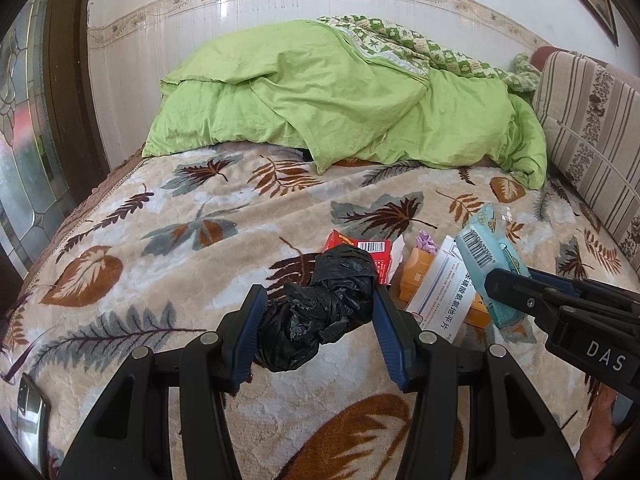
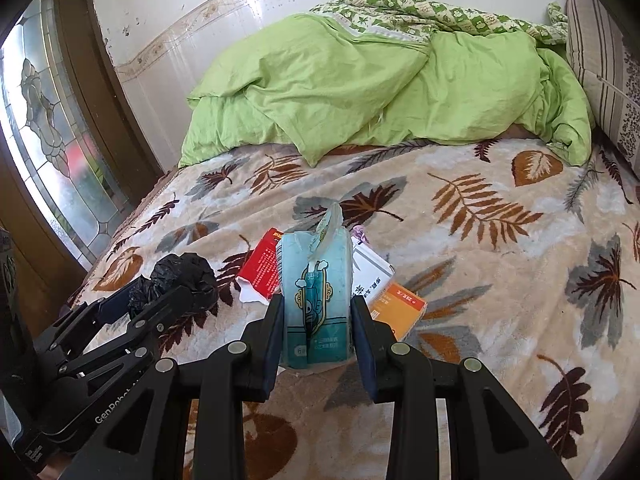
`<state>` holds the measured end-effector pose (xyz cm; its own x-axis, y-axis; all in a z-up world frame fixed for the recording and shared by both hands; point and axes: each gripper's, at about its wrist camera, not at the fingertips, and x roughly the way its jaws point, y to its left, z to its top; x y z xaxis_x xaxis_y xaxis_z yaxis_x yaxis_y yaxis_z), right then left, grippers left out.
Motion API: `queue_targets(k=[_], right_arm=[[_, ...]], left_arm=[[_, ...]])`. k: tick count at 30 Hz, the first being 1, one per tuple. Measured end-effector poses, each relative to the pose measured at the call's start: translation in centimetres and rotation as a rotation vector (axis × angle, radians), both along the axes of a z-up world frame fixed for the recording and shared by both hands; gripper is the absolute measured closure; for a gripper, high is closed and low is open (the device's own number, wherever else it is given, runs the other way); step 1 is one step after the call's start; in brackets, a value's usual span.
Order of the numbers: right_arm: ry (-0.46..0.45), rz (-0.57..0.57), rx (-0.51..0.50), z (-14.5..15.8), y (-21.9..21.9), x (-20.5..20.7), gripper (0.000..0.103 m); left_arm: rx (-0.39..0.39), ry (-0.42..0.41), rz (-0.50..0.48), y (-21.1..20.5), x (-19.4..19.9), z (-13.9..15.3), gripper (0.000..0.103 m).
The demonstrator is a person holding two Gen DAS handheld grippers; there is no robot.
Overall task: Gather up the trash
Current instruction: 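Lift the black plastic bag and teal tissue pack off the bed with both grippers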
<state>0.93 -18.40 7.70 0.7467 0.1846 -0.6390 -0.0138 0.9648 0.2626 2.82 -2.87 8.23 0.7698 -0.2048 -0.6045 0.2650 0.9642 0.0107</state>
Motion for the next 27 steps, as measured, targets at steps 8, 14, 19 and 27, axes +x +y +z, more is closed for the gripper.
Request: queue_targets(k=[8, 14, 19, 27], right_arm=[[-0.002, -0.002, 0.001, -0.03, 0.02, 0.10, 0.068], [-0.003, -0.005, 0.002, -0.05, -0.02, 0.11, 0.068], [0.000, -0.008, 0.004, -0.10, -0.06, 0.10, 0.068], [0.001, -0.010, 0.002, -0.10, -0.09, 0.07, 0.068]], left_arm=[[0.002, -0.004, 0.003, 0.22, 0.01, 0.06, 0.051], [0.004, -0.011, 0.003, 0.27, -0.07, 0.14, 0.051], [0.006, -0.011, 0.004, 0.23, -0.09, 0.11, 0.051], [0.010, -0.012, 0.005, 0.23, -0.16, 0.16, 0.051]])
